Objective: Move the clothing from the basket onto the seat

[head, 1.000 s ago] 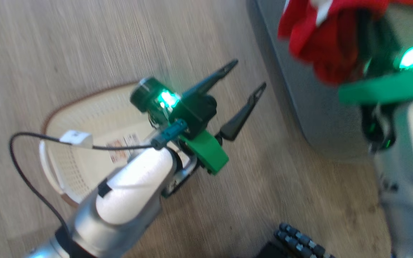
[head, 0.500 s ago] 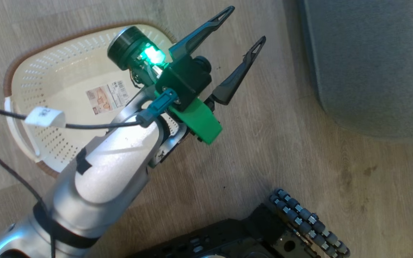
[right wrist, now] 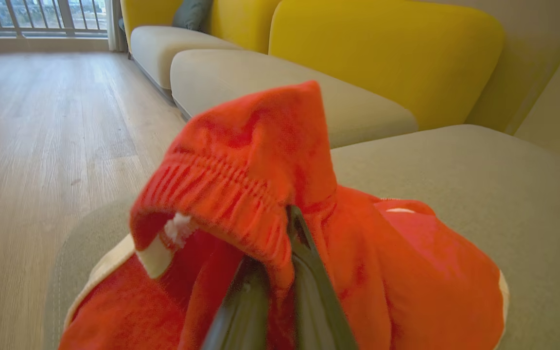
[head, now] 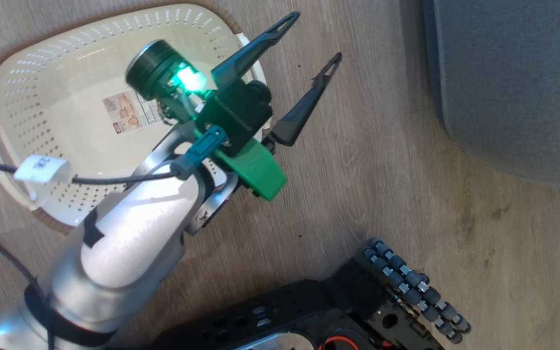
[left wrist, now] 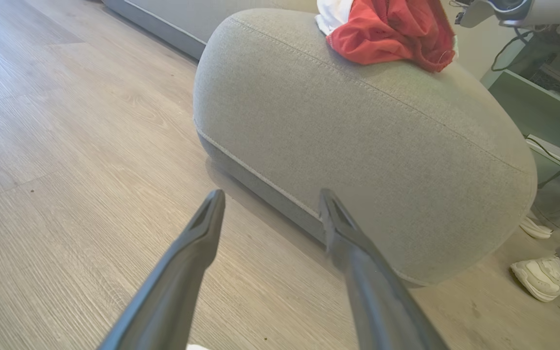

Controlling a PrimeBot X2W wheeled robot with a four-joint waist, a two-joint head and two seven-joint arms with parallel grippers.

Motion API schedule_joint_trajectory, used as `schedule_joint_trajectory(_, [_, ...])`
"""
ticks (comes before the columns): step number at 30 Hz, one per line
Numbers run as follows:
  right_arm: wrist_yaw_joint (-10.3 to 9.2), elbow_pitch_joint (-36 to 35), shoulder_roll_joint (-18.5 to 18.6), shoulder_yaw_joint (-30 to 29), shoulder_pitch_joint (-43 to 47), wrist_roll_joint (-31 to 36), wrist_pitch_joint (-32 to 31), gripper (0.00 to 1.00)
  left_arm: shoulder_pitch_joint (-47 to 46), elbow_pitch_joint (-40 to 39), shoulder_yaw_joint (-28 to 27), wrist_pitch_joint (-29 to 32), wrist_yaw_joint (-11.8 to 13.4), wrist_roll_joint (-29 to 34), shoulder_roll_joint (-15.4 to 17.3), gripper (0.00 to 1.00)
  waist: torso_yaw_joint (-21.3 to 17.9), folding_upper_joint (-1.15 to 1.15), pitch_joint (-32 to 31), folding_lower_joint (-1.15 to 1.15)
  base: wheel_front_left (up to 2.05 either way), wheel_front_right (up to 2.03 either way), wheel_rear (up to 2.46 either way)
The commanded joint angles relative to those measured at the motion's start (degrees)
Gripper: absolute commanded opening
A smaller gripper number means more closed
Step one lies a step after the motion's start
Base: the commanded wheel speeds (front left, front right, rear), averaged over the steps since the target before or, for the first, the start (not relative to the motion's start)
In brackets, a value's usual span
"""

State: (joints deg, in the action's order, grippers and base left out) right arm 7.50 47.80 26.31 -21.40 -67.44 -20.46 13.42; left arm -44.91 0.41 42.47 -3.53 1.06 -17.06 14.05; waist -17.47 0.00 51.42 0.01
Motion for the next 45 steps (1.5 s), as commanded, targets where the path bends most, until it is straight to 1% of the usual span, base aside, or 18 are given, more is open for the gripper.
schedule_joint_trajectory(1, [-0.01, -0.7, 1.4, 0.6, 0.1, 0.6, 0.8, 1.00, 1.6, -2.9, -1.4, 0.3, 0.5, 0.2, 1.2, 1.00, -0.4, 0.00, 0.0, -0.01, 0.00, 0.00, 0.00])
schedule_joint_trajectory(3, [-0.01, 0.3, 0.1, 3.0, 0.3, 0.9, 1.1, 1.00, 2.3, -3.1, -1.7, 0.5, 0.9, 0.0, 1.8, 1.00, -0.9, 0.00, -0.7, -0.01, 0.00, 0.00, 0.00])
schedule_joint_trajectory(4, [-0.01, 0.3, 0.1, 3.0, 0.3, 0.9, 1.1, 1.00, 2.3, -3.1, -1.7, 0.5, 0.9, 0.0, 1.8, 1.00, -0.9, 0.00, -0.7, -0.01, 0.00, 0.00, 0.00])
schedule_joint_trajectory(6, [-0.01, 0.4, -1.2, 6.5, 1.1, 0.6, 1.2, 1.00, 3.0, -3.2, -1.9, 0.5, 1.2, -0.4, 2.1, 1.00, -1.4, 0.00, -1.7, -0.01, 0.00, 0.00, 0.00])
schedule_joint_trajectory(9, [-0.01, -1.7, -2.5, 12.1, 4.4, -0.7, 1.4, 1.00, 3.9, -2.7, -1.7, -0.2, 1.3, -1.1, 1.8, 1.00, -1.4, 0.00, -4.2, -0.01, 0.00, 0.00, 0.00])
schedule_joint_trajectory(13, [-0.01, -8.8, -4.3, 18.4, 12.0, -2.9, 1.5, 1.00, 5.6, -0.5, -1.7, -2.6, 1.3, -2.7, 0.8, 1.00, -0.8, 0.00, -9.9, -0.01, 0.00, 0.00, 0.00])
schedule_joint_trajectory(15, [-0.01, -13.3, -5.3, 20.4, 16.8, -3.7, 1.5, 1.00, 7.2, 1.3, -1.8, -4.2, 1.4, -3.8, 0.2, 1.00, 0.1, 0.00, -13.6, -0.01, 0.00, 0.00, 0.00])
schedule_joint_trajectory(18, [-0.01, -19.7, -6.3, 23.0, 24.3, -3.4, 1.6, 1.00, 10.1, 4.5, -2.2, -6.8, 1.6, -5.8, -0.7, 1.00, 1.9, 0.00, -20.0, -0.01, 0.00, 0.00, 0.00])
schedule_joint_trajectory(23, [-0.01, -28.8, -8.7, 26.1, 36.6, 0.9, 1.6, 1.00, 16.5, 11.1, -4.4, -9.8, 2.2, -10.2, -2.1, 1.00, 5.8, 0.00, -30.1, -0.01, 0.00, 0.00, 0.00])
schedule_joint_trajectory(27, [-0.01, -33.3, -11.6, 29.4, 44.3, 3.9, 1.6, 1.00, 20.3, 15.8, -7.1, -11.0, 2.6, -12.1, -2.0, 1.00, 9.1, 0.00, -34.9, -0.01, 0.00, 0.00, 0.00])
schedule_joint_trajectory(31, [-0.01, -33.8, -14.3, 29.5, 49.1, 6.0, 1.6, 1.00, 22.9, 18.9, -10.4, -11.4, 2.6, -12.7, -2.2, 1.00, 12.7, 0.00, -38.4, -0.01, 0.00, 0.00, 0.00])
schedule_joint_trajectory(33, [-0.01, -33.5, -15.5, 28.7, 50.9, 8.0, 1.6, 1.00, 24.4, 19.5, -13.5, -11.4, 2.9, -12.6, -2.8, 1.00, 14.4, 0.00, -39.8, -0.01, 0.00, 0.00, 0.00])
schedule_joint_trajectory(35, [-0.01, -32.9, -17.4, 26.9, 52.6, 8.7, 1.6, 1.00, 26.2, 19.8, -17.1, -11.4, 3.2, -11.9, -3.5, 1.00, 15.7, 0.00, -41.2, -0.01, 0.00, 0.00, 0.00])
schedule_joint_trajectory(39, [-0.01, -31.2, -20.2, 24.5, 55.5, 10.6, 1.6, 1.00, 30.1, 20.1, -23.7, -11.5, 2.9, -9.5, -5.3, 1.00, 17.7, 0.00, -43.2, -0.01, 0.00, 0.00, 0.00])
schedule_joint_trajectory(45, [-0.01, -27.9, -22.2, 22.0, 57.9, 12.4, 1.6, 1.00, 33.8, 20.1, -30.9, -11.5, 1.4, -4.8, -7.2, 1.00, 19.2, 0.00, -44.3, -0.01, 0.00, 0.00, 0.00])
